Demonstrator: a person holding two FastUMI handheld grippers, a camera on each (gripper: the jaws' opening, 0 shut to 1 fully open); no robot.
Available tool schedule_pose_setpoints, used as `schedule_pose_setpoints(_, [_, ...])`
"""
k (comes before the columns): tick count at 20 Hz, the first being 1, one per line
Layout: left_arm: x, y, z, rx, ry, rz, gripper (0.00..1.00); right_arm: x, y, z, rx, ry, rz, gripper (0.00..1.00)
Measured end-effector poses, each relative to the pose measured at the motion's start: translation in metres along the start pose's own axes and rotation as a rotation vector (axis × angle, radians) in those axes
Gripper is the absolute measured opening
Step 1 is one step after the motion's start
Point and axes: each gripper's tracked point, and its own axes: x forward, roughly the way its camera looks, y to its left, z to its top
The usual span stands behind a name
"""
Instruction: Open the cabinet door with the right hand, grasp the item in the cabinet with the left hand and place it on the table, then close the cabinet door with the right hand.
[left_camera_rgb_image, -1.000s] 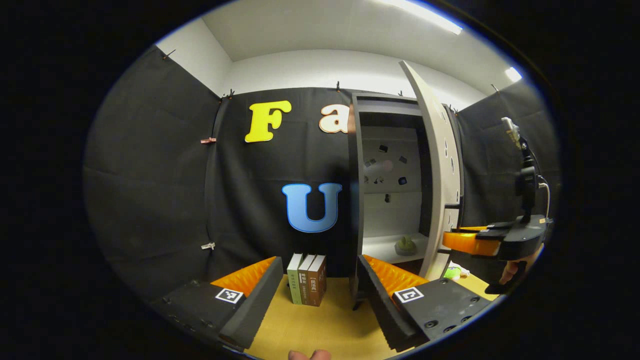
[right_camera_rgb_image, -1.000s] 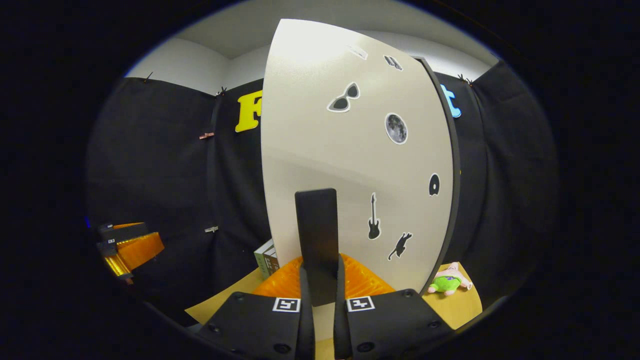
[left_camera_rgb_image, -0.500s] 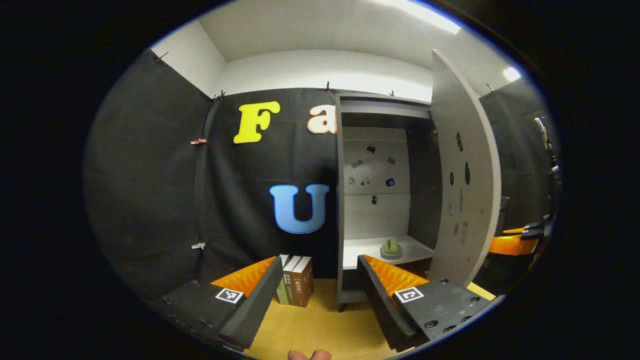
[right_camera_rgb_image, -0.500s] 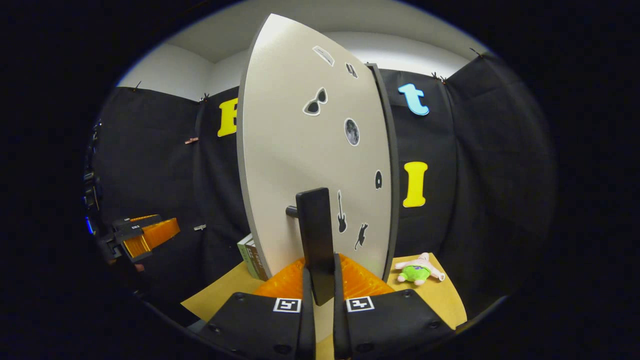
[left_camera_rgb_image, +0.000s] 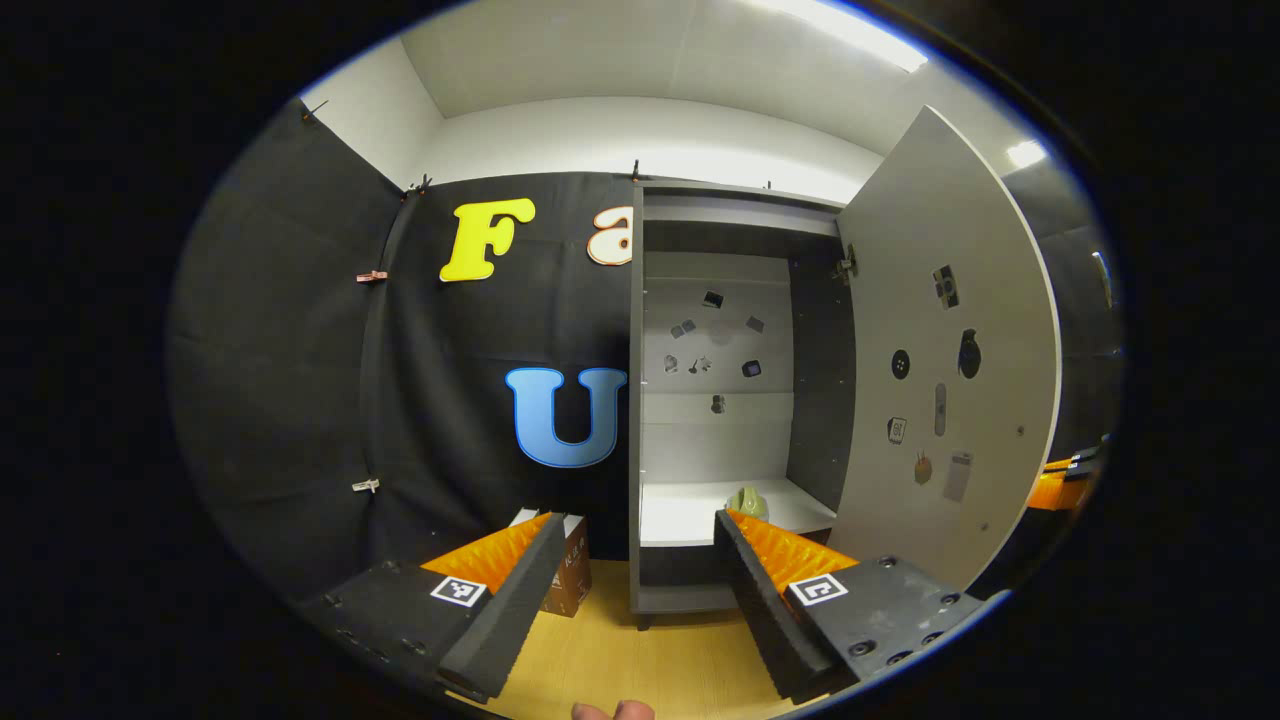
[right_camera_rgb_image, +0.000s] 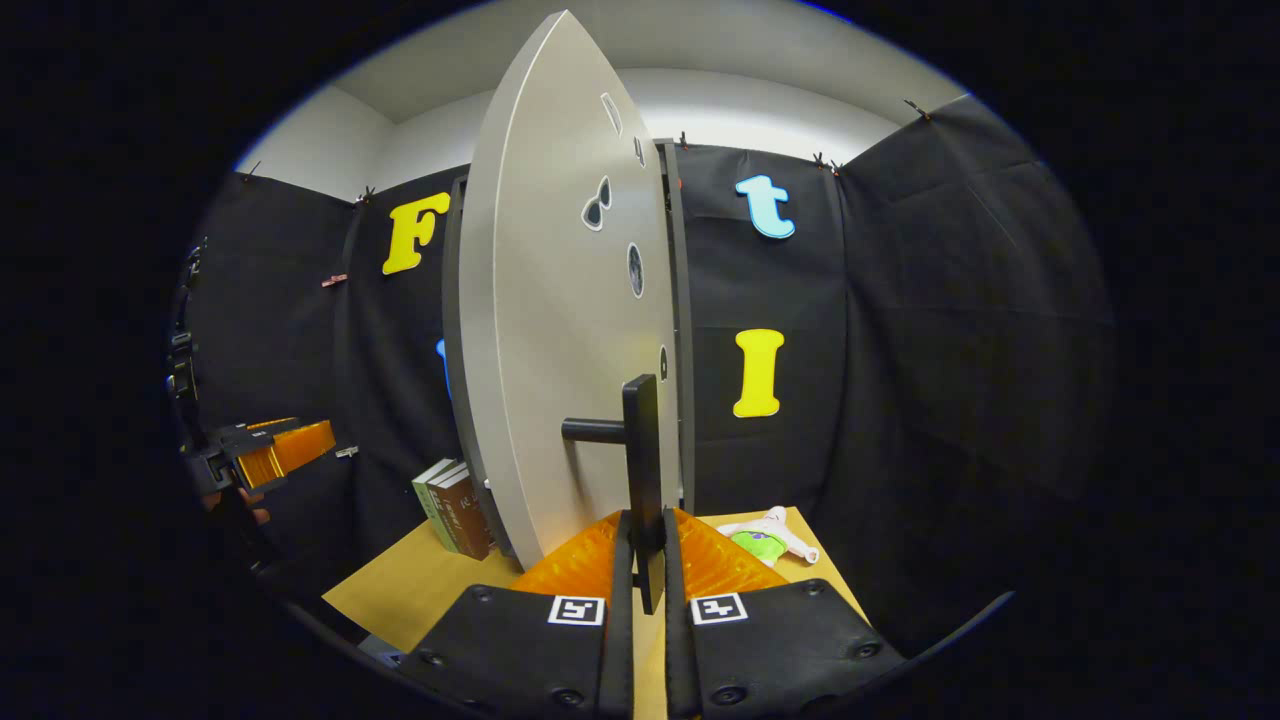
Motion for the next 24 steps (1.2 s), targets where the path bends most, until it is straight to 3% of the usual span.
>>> schedule_pose_setpoints(7, [0.027, -0.032, -0.013, -0.066, 0.052, -0.068, 0.94, -0.003, -0.021, 0.003, 0.021, -0.010, -0.027, 0.12])
schedule_pose_setpoints(11, [0.053, -0.056, -0.008, -0.047, 0.064, -0.107, 0.94, -0.004, -0.023, 0.004, 0.062, -0.014, -0.032, 0.11])
schedule_pose_setpoints(12, [0.062, -0.063, -0.007, -0.039, 0.070, -0.121, 0.94, -0.005, -0.021, 0.004, 0.060, -0.012, -0.012, 0.24])
schedule_pose_setpoints(13, [0.072, -0.071, -0.008, -0.028, 0.079, -0.136, 0.94, -0.006, -0.020, 0.005, 0.048, -0.014, -0.010, 0.22])
schedule_pose_setpoints(15, [0.094, -0.089, -0.014, -0.011, 0.114, -0.177, 0.94, -0.012, -0.034, 0.010, 0.013, -0.045, -0.036, 0.43])
schedule_pose_setpoints(17, [0.120, -0.113, -0.024, -0.003, 0.159, -0.237, 0.94, -0.009, -0.045, 0.016, -0.017, -0.094, -0.062, 0.50])
schedule_pose_setpoints(19, [0.147, -0.135, -0.040, -0.005, 0.231, -0.293, 0.94, -0.008, -0.062, 0.022, -0.046, -0.131, -0.093, 0.94])
schedule_pose_setpoints(24, [0.217, -0.165, -0.084, 0.018, 0.416, -0.338, 0.94, -0.013, -0.080, 0.005, 0.029, -0.071, -0.149, 0.98])
